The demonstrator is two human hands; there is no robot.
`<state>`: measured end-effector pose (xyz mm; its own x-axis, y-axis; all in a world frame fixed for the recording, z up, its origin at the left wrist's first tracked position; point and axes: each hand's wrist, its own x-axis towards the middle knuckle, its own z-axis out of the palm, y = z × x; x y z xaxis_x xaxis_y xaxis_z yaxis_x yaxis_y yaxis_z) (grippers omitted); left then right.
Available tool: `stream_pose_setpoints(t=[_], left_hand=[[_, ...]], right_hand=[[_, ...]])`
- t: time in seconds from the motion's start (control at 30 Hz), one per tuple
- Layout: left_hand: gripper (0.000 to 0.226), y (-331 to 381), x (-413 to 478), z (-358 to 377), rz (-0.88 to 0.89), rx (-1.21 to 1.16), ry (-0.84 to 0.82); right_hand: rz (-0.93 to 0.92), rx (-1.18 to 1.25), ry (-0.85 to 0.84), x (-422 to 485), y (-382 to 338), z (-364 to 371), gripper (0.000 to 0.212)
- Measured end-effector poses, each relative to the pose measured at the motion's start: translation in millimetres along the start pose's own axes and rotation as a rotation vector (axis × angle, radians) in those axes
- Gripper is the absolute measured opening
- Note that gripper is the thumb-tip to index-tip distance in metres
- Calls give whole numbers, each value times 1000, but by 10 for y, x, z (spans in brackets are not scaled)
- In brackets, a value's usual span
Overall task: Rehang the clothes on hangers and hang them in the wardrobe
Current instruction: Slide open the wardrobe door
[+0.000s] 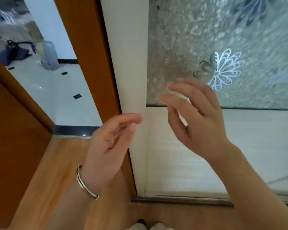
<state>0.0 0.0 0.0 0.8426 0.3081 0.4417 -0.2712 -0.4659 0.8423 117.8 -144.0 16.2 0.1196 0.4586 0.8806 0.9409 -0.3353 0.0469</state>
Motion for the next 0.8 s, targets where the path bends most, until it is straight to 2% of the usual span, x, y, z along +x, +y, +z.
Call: stream_pose_setpoints(t=[0.03, 0.1, 0.2, 0.27, 0.4, 0.57, 0.8], left_hand=[[23, 114, 60, -27, 91, -40, 44], [33, 328, 184, -31, 236, -2, 129], [40, 466, 440, 40, 482, 223, 251], [42, 487, 638, 36, 582, 393, 376], [56, 682, 911, -10, 526, 469, 493], [68, 667, 1056, 52, 460, 855, 586], [67, 610, 1133, 127, 493, 901, 637]], right_hand=[[-34, -60, 131, 145, 36, -40, 20], [-65, -149, 282, 401, 107, -87, 22], [-89, -264, 360, 745, 152, -61, 30], [-84, -345, 357, 887, 174, -24, 35], [-59, -411, 342, 1073, 210, 23, 40], [-23, -507, 309, 1070, 293, 81, 46], [-37, -637, 301, 1051, 404, 105, 55]])
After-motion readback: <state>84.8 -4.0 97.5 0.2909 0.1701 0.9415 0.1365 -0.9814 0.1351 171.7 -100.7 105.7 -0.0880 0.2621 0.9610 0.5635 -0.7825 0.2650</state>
